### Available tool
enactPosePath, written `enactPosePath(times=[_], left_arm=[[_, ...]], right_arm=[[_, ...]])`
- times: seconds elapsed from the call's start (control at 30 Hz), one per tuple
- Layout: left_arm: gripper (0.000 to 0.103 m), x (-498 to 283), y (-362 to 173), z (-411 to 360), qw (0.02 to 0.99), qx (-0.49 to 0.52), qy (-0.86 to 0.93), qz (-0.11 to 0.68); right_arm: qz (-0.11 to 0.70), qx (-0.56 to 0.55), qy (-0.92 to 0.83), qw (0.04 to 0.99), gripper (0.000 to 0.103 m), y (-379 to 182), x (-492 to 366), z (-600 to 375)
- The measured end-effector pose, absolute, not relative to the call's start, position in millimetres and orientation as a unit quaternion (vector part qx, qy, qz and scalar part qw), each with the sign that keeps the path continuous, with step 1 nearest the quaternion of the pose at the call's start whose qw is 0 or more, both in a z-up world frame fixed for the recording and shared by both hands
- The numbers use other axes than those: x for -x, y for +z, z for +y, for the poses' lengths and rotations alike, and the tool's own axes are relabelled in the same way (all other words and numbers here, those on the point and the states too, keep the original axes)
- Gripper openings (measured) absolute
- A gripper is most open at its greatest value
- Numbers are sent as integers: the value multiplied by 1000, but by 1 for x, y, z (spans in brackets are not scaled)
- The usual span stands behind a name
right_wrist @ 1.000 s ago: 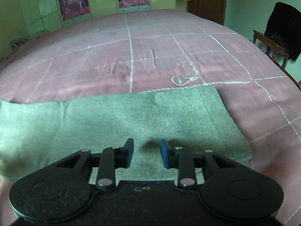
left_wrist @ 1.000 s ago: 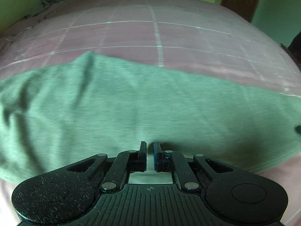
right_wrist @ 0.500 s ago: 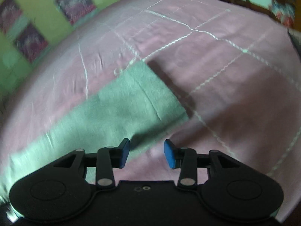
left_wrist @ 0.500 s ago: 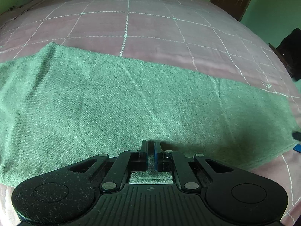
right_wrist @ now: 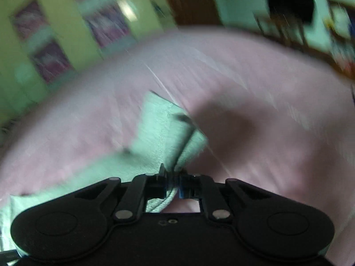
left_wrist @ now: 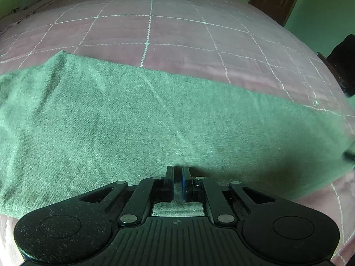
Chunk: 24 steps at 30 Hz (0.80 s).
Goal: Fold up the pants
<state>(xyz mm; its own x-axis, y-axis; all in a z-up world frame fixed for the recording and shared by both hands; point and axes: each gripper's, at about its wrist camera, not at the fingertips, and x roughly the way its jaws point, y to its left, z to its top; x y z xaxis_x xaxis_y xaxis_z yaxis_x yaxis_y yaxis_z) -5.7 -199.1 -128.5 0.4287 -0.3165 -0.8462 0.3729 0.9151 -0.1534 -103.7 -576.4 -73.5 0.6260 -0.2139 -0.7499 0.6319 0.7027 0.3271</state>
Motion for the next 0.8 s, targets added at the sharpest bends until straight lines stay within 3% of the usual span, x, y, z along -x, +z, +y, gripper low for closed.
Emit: enactPosePath(times=[0.07,0.1,0.23,0.47,0.8], left_arm=[[6,3,-124,-202,842,-22,-206,498],[6,0,-123,-206,840,-19,-207,501],[6,-3,-118,-229,843,-27,-213,494],[10,-2,-134,-245,838,-65,-202,502],[10,-8,-129,-237,836,-59,-210,503]], right_arm=[[380,-298,-251,839,13,-95,106,-576],[373,-301,-256,840,20,-96,109,-574],[352,-330,-258,837,28,-90,113,-578],[360,-317,-268,835,17,-95,104,-570],[336,-270,-252,866,11,-63,87,-551]])
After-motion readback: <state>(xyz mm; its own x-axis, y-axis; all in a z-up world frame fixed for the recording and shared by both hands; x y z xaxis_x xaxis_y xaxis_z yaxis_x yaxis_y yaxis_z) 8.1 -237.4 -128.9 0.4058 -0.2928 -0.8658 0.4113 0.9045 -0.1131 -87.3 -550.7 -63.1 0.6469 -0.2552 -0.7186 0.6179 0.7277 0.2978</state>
